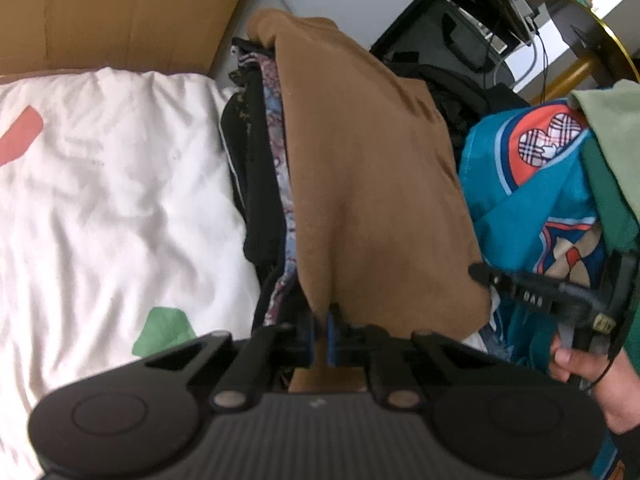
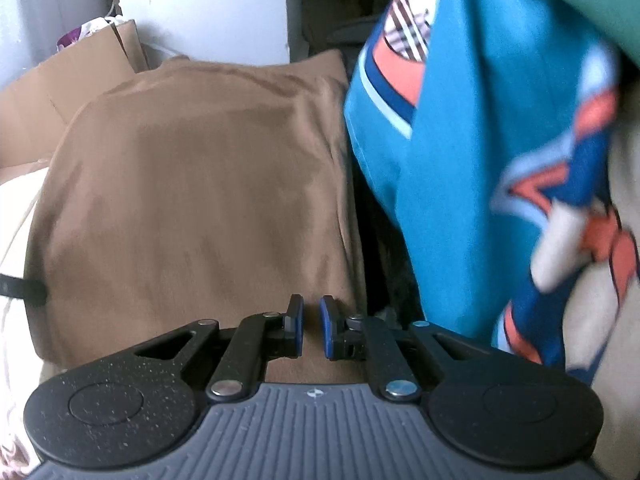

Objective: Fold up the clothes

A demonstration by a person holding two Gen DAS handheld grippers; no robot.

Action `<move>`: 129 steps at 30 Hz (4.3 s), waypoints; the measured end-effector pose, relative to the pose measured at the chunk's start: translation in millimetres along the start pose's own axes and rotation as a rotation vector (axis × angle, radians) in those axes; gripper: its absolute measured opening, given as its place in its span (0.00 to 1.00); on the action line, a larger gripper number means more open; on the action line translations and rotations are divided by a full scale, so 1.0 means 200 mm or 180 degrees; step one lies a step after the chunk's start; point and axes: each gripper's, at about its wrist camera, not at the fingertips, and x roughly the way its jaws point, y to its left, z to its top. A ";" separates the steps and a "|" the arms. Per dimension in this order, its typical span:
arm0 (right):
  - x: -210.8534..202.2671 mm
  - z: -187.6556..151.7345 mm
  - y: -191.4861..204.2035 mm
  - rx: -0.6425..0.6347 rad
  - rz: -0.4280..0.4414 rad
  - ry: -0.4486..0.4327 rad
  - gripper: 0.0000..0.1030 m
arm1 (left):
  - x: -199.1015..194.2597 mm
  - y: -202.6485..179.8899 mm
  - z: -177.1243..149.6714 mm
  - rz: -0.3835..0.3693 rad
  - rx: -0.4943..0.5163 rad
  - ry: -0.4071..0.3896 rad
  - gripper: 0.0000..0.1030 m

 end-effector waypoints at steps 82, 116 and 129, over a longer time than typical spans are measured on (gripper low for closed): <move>-1.49 0.50 0.39 0.0886 0.0427 0.0264 1.00 | -1.88 -0.78 0.03 0.1452 -0.0110 -0.0174 0.99; -1.94 0.64 0.97 0.0274 0.1048 0.0364 1.00 | -2.89 -0.72 -0.42 0.2069 -0.0574 -0.0452 0.99; -1.98 0.61 1.23 -0.0127 0.1109 0.0465 1.00 | -2.85 -0.64 -0.65 0.2223 -0.0911 -0.0600 0.99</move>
